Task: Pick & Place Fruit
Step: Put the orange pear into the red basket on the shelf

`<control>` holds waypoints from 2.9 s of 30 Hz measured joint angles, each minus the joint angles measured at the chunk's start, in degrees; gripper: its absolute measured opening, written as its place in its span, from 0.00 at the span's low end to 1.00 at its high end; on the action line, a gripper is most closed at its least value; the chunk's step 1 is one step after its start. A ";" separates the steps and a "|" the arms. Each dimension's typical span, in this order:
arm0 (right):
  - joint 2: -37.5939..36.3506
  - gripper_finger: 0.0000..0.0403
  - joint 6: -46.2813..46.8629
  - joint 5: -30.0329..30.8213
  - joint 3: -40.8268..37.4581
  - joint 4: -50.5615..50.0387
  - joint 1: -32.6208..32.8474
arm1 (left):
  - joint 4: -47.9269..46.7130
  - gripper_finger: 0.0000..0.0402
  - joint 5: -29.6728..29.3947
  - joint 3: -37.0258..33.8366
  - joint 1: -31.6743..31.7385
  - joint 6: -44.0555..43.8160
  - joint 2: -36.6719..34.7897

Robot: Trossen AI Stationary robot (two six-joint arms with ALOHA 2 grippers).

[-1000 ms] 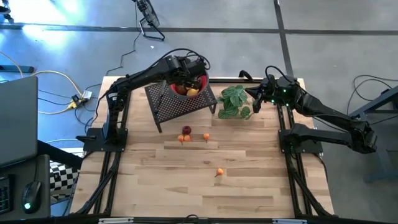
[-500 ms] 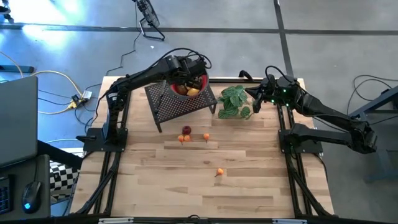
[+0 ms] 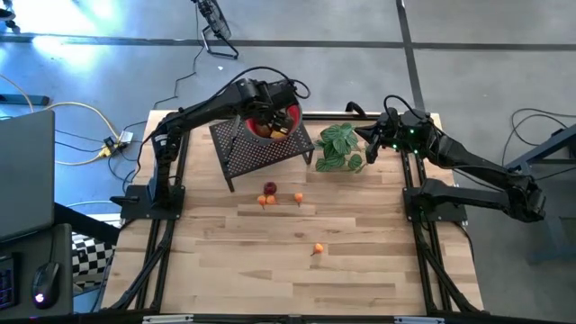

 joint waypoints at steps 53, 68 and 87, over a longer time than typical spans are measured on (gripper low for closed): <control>-0.02 0.01 0.28 -1.55 0.00 -0.01 0.00 | 4.67 0.58 5.99 10.05 -23.84 -16.22 6.02; -0.02 0.01 0.26 -1.91 0.02 -0.56 0.00 | 4.43 0.58 10.39 9.95 -23.78 -28.60 14.21; -0.02 0.01 0.00 -1.92 0.02 -0.90 0.00 | 4.75 0.58 13.80 10.00 -26.17 -26.79 19.92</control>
